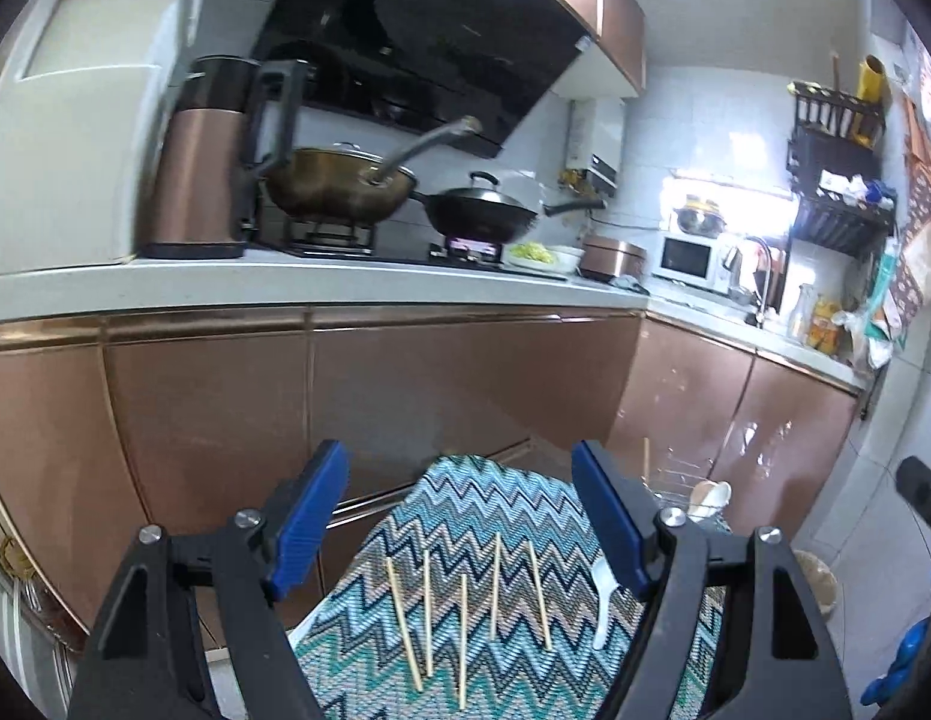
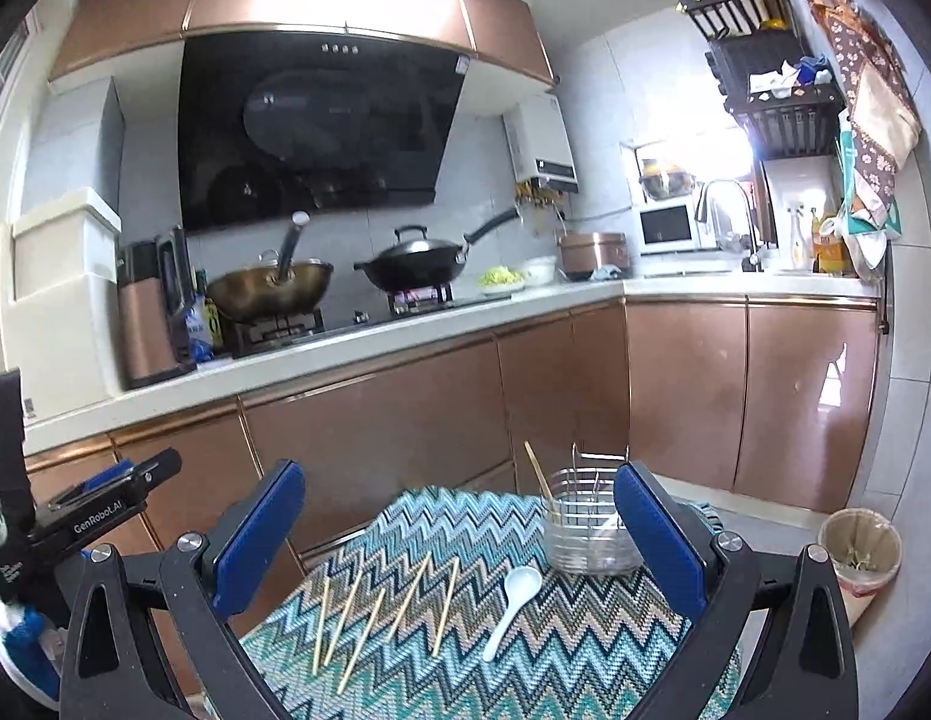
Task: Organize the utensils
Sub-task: 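Withdraw both tools from the wire holder back over the cloth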
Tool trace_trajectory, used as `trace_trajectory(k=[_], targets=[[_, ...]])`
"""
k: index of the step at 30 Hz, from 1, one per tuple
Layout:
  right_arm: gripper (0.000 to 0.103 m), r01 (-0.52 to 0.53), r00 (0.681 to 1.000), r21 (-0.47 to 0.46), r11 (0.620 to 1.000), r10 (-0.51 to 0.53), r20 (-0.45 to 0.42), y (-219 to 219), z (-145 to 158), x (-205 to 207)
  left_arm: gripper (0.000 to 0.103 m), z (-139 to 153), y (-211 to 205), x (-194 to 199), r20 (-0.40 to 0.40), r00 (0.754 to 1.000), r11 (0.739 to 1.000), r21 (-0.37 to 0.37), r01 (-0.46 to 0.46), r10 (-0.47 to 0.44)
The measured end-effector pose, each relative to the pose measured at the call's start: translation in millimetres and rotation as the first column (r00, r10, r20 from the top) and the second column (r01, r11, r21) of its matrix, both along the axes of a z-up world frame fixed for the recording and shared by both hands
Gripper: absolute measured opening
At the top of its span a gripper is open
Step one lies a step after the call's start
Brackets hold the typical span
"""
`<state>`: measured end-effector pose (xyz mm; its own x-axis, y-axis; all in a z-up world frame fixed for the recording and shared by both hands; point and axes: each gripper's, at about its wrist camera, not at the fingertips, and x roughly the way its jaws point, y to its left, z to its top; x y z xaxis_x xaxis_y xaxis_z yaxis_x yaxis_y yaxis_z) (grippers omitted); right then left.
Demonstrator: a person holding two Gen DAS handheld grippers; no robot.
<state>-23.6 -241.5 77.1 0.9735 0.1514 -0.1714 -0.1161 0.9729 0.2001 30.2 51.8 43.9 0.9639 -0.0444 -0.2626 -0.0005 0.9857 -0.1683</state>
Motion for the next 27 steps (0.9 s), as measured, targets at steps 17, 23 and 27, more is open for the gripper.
trace_trajectory(k=[17,23,27], targets=[[0.103,0.066,0.997,-0.014,0.998,-0.066,0.027,-12,-5,-4,0.076,0,13,-10,0.018,0.996,0.992,0.098,-0.083,0.082],[0.103,0.068,0.997,-0.033,0.997,-0.069,-0.029,-16,-22,14,0.076,-11,21,2,0.022,0.996,0.994,0.061,-0.091,0.09],[0.103,0.069,0.994,-0.032,0.997,-0.072,-0.076,-20,-36,32,0.076,-24,29,16,0.0,0.999,0.999,0.004,-0.048,0.048]])
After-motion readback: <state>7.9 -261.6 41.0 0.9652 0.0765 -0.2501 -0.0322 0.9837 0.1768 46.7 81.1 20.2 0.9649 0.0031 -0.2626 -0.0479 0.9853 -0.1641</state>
